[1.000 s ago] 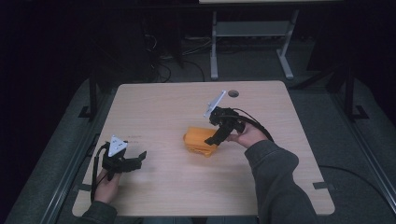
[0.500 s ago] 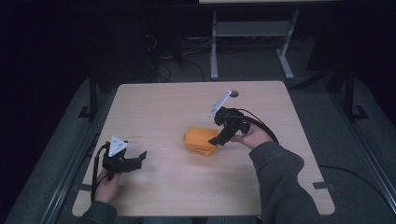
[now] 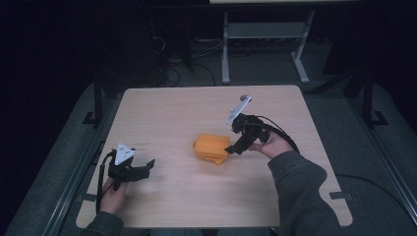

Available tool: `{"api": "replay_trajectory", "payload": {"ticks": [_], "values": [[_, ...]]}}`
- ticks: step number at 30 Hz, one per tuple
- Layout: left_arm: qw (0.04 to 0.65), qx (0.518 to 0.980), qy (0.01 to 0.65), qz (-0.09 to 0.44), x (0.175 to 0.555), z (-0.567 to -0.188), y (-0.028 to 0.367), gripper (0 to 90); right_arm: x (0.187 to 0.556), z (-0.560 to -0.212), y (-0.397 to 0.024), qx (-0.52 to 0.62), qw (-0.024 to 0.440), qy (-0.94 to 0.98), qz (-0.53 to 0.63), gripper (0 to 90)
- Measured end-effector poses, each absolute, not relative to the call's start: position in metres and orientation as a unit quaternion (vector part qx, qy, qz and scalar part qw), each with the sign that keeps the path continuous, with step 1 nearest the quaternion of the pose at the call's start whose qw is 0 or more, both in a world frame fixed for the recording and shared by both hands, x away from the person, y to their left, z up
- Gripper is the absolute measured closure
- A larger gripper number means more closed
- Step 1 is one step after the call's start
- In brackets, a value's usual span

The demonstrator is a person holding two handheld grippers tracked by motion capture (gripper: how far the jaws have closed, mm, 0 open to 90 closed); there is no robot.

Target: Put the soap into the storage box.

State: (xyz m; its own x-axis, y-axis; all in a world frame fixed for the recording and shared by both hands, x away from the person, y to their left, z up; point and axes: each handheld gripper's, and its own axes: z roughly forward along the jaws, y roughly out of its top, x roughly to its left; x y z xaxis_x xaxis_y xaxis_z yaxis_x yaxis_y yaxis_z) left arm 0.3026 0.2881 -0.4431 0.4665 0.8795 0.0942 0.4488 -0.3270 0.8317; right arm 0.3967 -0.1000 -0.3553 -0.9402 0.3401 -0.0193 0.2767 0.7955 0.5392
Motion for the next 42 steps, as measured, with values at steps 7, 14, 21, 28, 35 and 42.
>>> {"api": "replay_trajectory", "payload": {"ticks": [7, 14, 21, 28, 35, 42], "values": [[0.384, 0.766, 0.433, 0.279, 0.303, -0.443, 0.288, 14.1, 0.394, -0.356, -0.109, 0.170, 0.059, 0.944, 0.277, 18.5], [0.384, 0.766, 0.433, 0.279, 0.303, -0.443, 0.288, 14.1, 0.392, -0.356, -0.115, 0.176, 0.062, 0.944, 0.273, 18.4], [0.384, 0.765, 0.434, 0.280, 0.303, -0.443, 0.288, 14.1, 0.389, -0.355, -0.119, 0.178, 0.065, 0.942, 0.276, 18.6], [0.383, 0.767, 0.432, 0.280, 0.303, -0.443, 0.288, 14.1, 0.386, -0.360, -0.127, 0.190, 0.061, 0.941, 0.274, 18.6], [0.381, 0.768, 0.432, 0.280, 0.303, -0.443, 0.288, 14.1, 0.385, -0.360, -0.135, 0.195, 0.068, 0.938, 0.277, 18.5], [0.383, 0.767, 0.433, 0.280, 0.303, -0.444, 0.287, 14.1, 0.382, -0.360, -0.142, 0.204, 0.069, 0.937, 0.276, 18.3]]}}
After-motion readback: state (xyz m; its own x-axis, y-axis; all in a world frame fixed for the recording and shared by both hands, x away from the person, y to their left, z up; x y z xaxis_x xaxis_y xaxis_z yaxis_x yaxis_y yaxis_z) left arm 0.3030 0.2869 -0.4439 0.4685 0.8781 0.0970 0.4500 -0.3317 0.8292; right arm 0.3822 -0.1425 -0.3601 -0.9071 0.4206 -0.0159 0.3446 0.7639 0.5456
